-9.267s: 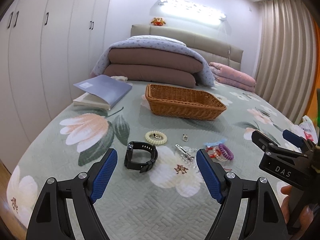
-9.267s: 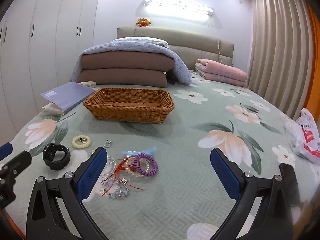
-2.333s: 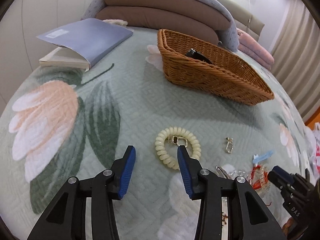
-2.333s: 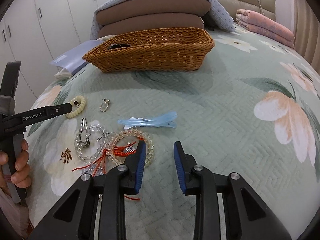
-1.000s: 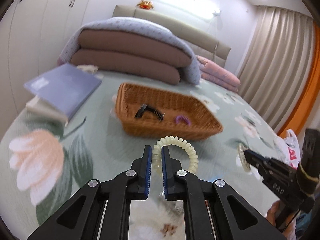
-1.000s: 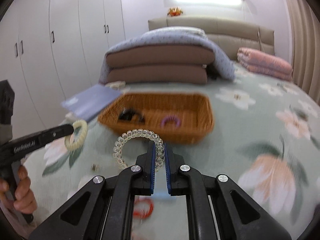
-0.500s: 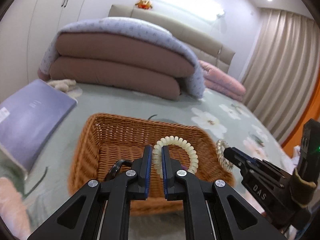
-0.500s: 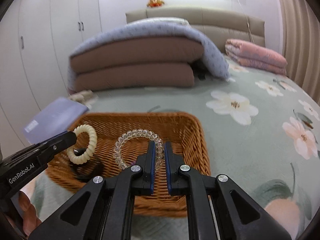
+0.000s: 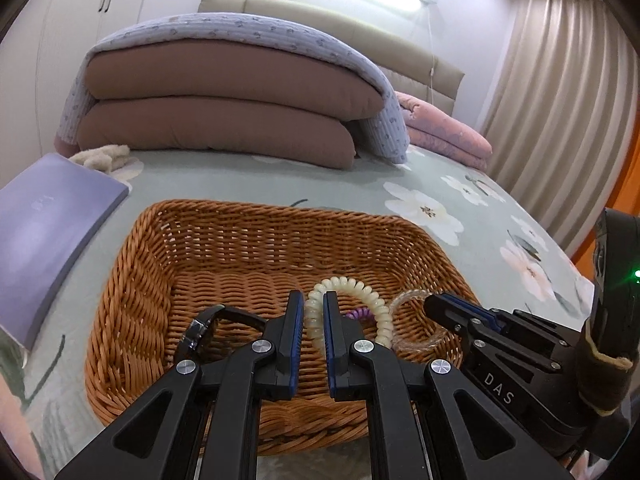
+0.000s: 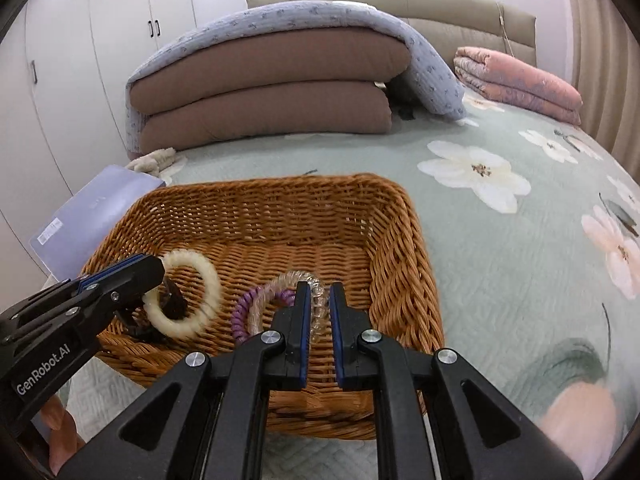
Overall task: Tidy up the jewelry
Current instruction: 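Carry the cream coil and bead bracelet into the basket and release both, then grasp the silver keys with the left tool while the right tool grasps the blue hair clip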
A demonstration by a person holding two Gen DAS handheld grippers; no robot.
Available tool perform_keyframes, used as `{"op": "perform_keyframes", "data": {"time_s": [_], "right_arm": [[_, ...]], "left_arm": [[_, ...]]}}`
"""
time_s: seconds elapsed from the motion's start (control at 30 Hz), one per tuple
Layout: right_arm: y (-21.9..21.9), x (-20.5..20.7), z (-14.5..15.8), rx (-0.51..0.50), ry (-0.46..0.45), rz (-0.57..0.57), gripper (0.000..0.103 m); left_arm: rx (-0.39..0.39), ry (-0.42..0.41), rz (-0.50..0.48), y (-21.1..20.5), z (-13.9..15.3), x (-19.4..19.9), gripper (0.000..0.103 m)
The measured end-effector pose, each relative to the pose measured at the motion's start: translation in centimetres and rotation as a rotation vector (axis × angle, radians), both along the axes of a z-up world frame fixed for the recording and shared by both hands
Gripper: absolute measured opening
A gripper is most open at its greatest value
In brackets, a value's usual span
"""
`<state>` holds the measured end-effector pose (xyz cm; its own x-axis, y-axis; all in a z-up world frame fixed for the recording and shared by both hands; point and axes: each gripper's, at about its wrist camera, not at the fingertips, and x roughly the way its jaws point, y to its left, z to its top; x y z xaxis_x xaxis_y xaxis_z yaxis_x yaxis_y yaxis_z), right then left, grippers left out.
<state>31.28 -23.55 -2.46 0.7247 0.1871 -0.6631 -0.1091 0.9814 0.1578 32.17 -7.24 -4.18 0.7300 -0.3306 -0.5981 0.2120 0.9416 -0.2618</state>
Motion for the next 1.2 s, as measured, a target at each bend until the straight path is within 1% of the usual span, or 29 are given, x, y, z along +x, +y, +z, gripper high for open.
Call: {"op": "perform_keyframes", "data": {"time_s": [0.03,0.1,0.13,0.17,0.2,0.23,0.27,0.37,0.5,0.57,0.67,0.8,0.9,0.97,1.07,1.2], "right_arm": [[-0.3,-0.1,0.1,0.016,0.004,-0.002,0.012],[-0.9,-0.7,0.6,0.035,0.004,-0.008,0.014],[-1.1,-1.2,1.1,0.042,-0.002,-0.010,0.020],[-1.3,-1.8,1.5,0.050,-0.010,-0.010,0.029],[-1.4,-2.3,1.9,0.056,-0.017,-0.006,0.032],[-1.5,-3.5,2.5,0.066,-0.028,0.008,0.035],[-1.5,-4.2,2.8,0.069,-0.033,0.022,0.036],[-0.8,-7.6,3.5,0.036,-0.042,0.078,0.036],[0.3,-11.9,2.7,-0.044,-0.023,0.183,0.036],[0.4,-13.3,2.2,-0.075,-0.019,0.224,0.036],[0.3,-15.3,1.2,-0.115,-0.003,0.286,0.036],[-0.3,-16.3,-0.6,-0.168,0.047,0.369,0.036],[-0.9,-16.3,-2.0,-0.190,0.074,0.416,0.036],[-1.1,-16.1,-3.1,-0.210,0.094,0.457,0.036],[-1.3,-15.6,-4.2,-0.237,0.102,0.490,0.036],[-0.8,-15.2,-4.9,-0.251,0.111,0.572,0.036]], "left_arm": [[-0.001,0.008,-0.003,0.0,-0.1,0.0,0.011],[-0.014,0.028,-0.015,0.1,0.0,0.0,0.017],[-0.019,0.029,-0.017,0.2,0.2,-0.3,0.024],[-0.023,0.026,-0.018,0.3,0.5,-0.5,0.034],[-0.026,0.017,-0.019,0.5,0.9,-1.0,0.040],[-0.028,0.004,-0.021,0.7,1.4,-1.5,0.048],[-0.029,-0.010,-0.025,0.9,2.1,-2.3,0.049],[-0.021,-0.033,-0.051,1.8,3.5,-4.8,0.049],[0.017,-0.037,-0.045,3.9,4.7,-8.7,0.049],[0.028,-0.021,-0.015,5.3,4.8,-10.8,0.049],[0.019,0.018,0.032,7.1,4.4,-13.4,0.049],[0.012,0.053,0.073,8.3,2.8,-15.9,0.049],[0.015,0.105,0.099,8.7,0.9,-16.8,0.049],[-0.002,0.140,0.100,8.7,-0.5,-17.4,0.049],[-0.026,0.185,0.071,7.4,-2.6,-18.2,0.049],[0.007,0.218,0.036,4.9,-4.8,-19.3,0.049]]}}
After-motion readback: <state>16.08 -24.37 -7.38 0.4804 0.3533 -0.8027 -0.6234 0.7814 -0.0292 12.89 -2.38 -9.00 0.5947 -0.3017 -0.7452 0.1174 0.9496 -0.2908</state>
